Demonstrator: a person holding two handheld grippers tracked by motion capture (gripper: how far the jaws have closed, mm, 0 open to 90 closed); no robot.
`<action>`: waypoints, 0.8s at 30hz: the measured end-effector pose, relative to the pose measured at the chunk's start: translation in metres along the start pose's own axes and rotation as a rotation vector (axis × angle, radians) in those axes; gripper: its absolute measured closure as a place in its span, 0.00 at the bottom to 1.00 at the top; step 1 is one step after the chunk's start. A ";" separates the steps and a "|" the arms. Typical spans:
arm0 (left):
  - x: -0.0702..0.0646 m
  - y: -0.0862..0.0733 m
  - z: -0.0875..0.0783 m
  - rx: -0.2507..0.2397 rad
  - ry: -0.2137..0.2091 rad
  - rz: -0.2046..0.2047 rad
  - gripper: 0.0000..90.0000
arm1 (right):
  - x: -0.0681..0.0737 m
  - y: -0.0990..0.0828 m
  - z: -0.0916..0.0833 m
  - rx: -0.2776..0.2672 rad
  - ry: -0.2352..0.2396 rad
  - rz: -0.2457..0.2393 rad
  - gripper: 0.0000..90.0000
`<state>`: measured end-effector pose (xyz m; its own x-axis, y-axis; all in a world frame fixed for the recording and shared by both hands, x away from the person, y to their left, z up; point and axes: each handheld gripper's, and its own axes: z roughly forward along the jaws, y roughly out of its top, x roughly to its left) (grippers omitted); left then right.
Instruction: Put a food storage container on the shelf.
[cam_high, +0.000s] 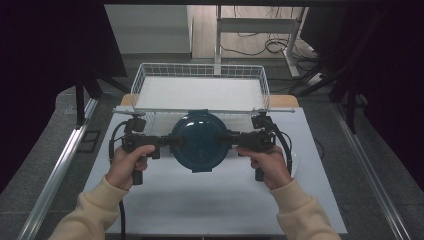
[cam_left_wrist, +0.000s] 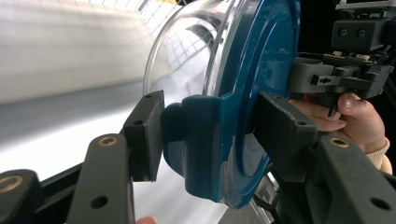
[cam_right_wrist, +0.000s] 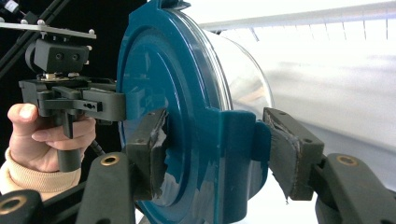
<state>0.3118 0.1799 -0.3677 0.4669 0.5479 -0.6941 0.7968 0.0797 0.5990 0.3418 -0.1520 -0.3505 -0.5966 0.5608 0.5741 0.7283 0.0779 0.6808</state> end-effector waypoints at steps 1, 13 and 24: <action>-0.001 0.004 -0.002 -0.004 0.002 0.003 0.49 | 0.001 0.004 0.000 0.000 0.002 -0.001 0.47; -0.009 0.041 -0.011 -0.016 -0.006 0.035 0.49 | 0.012 0.046 -0.004 -0.016 0.003 -0.036 0.47; -0.009 0.066 -0.008 -0.011 -0.015 0.034 0.49 | 0.009 0.066 -0.005 -0.024 -0.002 -0.040 0.48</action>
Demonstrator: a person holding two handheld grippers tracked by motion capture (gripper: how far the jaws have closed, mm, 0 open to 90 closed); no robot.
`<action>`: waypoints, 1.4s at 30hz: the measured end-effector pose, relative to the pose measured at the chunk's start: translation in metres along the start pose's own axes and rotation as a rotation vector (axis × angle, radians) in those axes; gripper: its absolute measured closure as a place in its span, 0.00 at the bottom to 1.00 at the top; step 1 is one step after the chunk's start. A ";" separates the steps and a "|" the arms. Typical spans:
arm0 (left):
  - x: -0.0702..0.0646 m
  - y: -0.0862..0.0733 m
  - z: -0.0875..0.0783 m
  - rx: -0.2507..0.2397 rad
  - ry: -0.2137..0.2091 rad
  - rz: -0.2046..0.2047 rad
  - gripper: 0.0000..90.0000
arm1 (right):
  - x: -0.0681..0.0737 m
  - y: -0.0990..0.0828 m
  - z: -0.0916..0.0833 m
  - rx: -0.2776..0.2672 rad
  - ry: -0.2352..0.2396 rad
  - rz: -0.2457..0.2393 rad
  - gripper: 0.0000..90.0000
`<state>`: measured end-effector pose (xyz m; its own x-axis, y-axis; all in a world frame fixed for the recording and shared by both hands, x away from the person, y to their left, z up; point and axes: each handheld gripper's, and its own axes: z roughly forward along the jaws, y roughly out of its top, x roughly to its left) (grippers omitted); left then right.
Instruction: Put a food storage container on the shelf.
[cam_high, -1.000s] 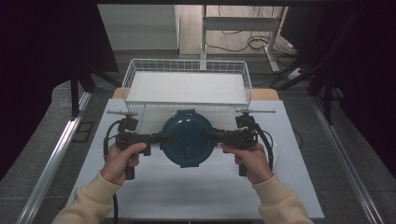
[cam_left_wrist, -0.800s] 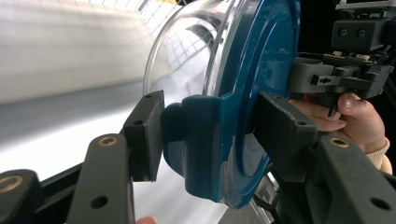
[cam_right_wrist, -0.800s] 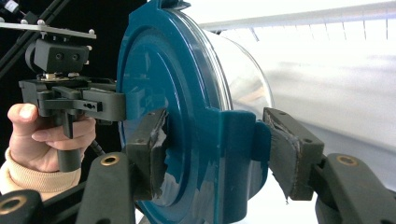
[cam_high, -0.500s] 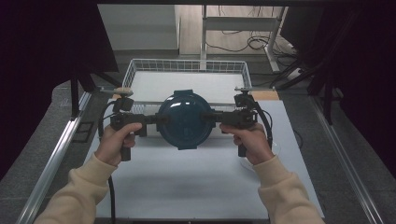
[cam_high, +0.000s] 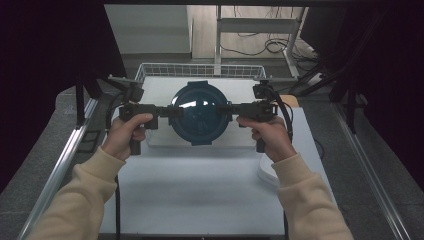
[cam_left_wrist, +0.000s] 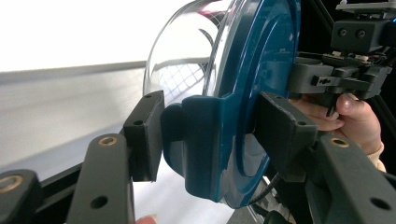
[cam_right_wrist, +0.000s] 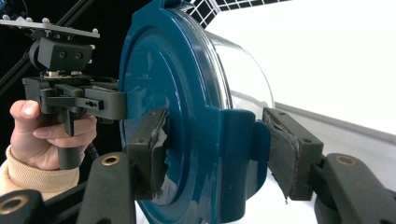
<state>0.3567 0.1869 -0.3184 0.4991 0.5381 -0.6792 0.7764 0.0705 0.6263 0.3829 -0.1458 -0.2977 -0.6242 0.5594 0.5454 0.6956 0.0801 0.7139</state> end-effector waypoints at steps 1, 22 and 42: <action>-0.001 0.003 0.000 0.000 0.000 0.002 0.49 | 0.000 0.002 0.000 -0.001 0.001 -0.002 0.48; 0.003 0.044 0.009 -0.012 -0.007 0.001 0.49 | -0.010 0.042 -0.001 -0.014 -0.009 -0.003 0.48; 0.018 0.071 0.018 -0.011 -0.021 -0.022 0.49 | -0.025 0.067 0.008 -0.017 -0.012 0.012 0.48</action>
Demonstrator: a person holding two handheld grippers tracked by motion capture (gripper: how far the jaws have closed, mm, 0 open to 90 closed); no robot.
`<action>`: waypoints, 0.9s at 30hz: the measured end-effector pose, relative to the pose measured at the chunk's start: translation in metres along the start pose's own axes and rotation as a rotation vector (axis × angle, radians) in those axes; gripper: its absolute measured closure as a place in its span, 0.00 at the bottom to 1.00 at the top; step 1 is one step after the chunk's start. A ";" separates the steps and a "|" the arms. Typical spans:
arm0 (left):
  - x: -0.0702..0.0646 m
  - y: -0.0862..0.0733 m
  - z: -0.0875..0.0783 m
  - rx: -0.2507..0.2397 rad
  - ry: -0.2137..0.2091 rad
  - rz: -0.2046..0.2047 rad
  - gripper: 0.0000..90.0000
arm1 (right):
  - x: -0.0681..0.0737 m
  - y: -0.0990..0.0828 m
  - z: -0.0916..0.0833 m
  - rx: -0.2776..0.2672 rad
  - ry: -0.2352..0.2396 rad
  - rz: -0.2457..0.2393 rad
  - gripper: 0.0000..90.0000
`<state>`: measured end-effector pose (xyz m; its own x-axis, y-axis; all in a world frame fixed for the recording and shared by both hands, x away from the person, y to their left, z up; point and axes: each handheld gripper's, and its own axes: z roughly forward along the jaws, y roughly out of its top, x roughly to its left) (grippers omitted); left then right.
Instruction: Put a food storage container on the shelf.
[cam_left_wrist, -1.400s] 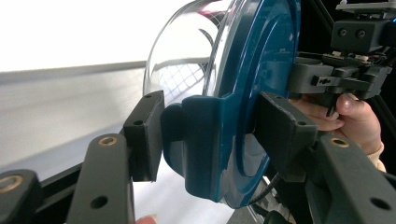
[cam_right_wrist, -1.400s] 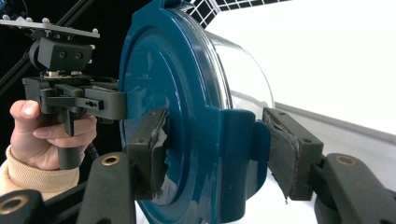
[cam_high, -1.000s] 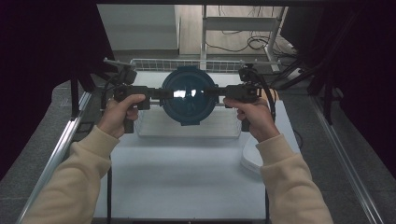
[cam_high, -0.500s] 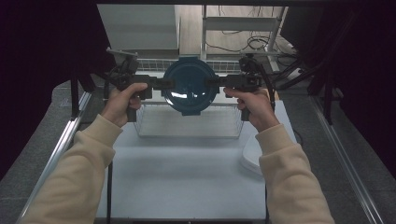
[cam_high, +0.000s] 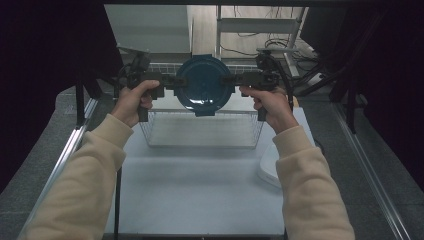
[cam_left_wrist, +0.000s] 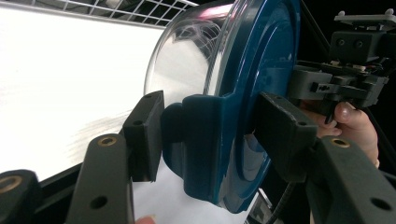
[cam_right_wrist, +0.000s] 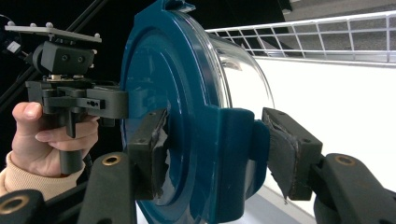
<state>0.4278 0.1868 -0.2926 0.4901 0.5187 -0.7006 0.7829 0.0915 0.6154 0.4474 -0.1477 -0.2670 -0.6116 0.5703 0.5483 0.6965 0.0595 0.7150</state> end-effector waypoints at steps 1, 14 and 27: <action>0.001 0.001 0.001 0.000 0.000 -0.003 0.49 | -0.001 0.001 0.001 0.000 0.000 -0.002 0.48; 0.026 0.012 0.019 0.006 -0.001 -0.052 0.49 | -0.027 0.007 0.016 0.007 -0.002 0.044 0.48; 0.051 0.021 0.034 -0.033 -0.023 -0.152 0.49 | -0.048 0.008 0.029 0.005 -0.010 0.124 0.48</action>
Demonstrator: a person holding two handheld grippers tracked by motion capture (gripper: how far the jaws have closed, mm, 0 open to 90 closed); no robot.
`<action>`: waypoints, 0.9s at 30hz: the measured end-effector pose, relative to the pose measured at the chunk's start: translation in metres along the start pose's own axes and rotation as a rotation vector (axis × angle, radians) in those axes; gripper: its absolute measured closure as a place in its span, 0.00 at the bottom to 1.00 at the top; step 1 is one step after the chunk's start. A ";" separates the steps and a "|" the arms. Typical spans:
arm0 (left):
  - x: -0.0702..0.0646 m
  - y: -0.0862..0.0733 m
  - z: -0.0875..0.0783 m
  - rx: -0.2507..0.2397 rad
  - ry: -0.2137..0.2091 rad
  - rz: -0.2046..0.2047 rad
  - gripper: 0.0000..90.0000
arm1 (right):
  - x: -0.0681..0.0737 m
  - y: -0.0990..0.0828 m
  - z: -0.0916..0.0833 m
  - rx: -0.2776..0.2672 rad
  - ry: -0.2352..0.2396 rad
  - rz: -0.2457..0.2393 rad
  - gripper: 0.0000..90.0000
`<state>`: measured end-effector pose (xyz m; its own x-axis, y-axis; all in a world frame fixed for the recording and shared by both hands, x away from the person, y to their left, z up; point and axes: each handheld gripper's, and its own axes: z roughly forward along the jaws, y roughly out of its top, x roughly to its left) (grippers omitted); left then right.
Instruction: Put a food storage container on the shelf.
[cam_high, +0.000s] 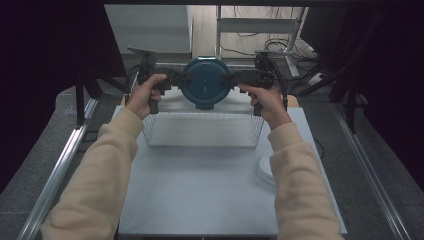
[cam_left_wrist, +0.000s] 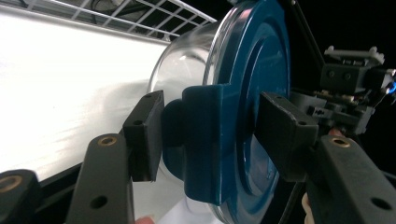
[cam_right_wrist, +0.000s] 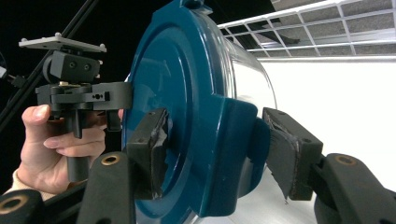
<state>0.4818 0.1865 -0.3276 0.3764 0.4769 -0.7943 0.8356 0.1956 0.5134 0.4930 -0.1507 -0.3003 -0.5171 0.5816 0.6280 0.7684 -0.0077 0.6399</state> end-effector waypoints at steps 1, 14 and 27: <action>0.001 0.001 0.001 -0.003 -0.002 -0.010 0.49 | -0.001 0.000 0.000 0.003 -0.001 0.004 0.47; 0.012 0.001 0.012 -0.019 0.019 -0.073 0.46 | -0.015 0.002 0.015 -0.004 -0.025 0.141 0.39; 0.005 -0.008 0.014 -0.060 0.052 -0.006 0.33 | -0.012 -0.008 0.019 -0.062 -0.026 0.213 0.20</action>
<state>0.4831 0.1755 -0.3401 0.3490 0.5195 -0.7799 0.8115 0.2487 0.5288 0.5003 -0.1415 -0.3212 -0.3351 0.5826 0.7405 0.8339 -0.1824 0.5209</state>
